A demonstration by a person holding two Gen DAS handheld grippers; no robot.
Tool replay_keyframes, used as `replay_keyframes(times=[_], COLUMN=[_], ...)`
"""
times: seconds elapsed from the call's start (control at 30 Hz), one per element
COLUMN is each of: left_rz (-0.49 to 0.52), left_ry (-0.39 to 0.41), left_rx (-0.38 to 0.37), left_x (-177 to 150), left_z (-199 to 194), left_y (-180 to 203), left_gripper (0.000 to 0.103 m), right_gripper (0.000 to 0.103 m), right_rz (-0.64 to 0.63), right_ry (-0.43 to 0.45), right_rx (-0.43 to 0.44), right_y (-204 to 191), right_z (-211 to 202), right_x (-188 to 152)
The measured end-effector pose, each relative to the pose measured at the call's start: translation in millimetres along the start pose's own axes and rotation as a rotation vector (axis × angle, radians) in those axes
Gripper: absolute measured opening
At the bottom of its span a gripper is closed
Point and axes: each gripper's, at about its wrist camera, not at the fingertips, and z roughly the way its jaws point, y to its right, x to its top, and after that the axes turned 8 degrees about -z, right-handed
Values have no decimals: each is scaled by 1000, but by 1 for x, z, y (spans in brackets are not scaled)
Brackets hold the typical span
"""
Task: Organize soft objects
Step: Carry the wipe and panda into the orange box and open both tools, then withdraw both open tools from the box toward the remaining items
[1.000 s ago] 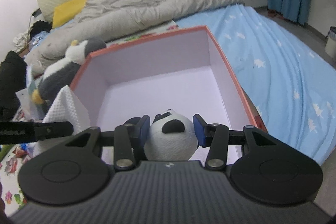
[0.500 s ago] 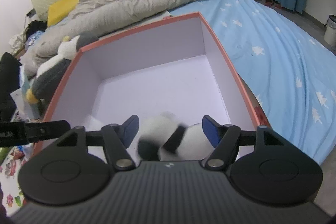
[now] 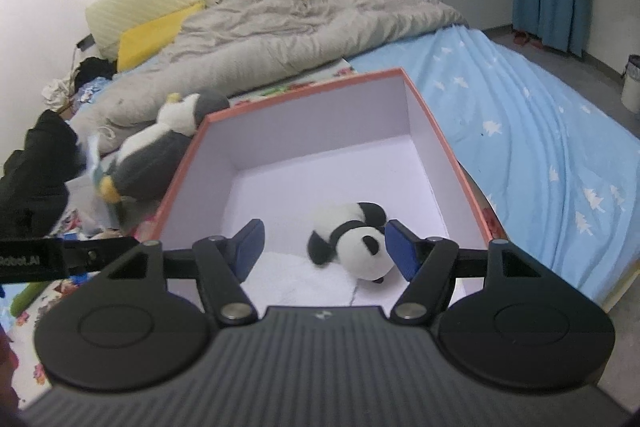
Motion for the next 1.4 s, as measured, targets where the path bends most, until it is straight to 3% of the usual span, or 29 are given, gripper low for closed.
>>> replay_keyframes(times=[0.7, 1.13, 1.4], left_rz=[-28, -111, -149], left_ry=[115, 151, 159], left_rx=[-18, 35, 96], left_x=[-67, -114, -132], left_z=[-132, -178, -195], left_y=[-46, -97, -129], left_gripper=[52, 52, 52], right_gripper=[69, 69, 69], right_rz=[-66, -155, -182], right_ry=[92, 70, 56], right_rx=[84, 166, 217], right_y=[-68, -126, -149], right_z=[-104, -123, -114], right_x=[-45, -81, -98])
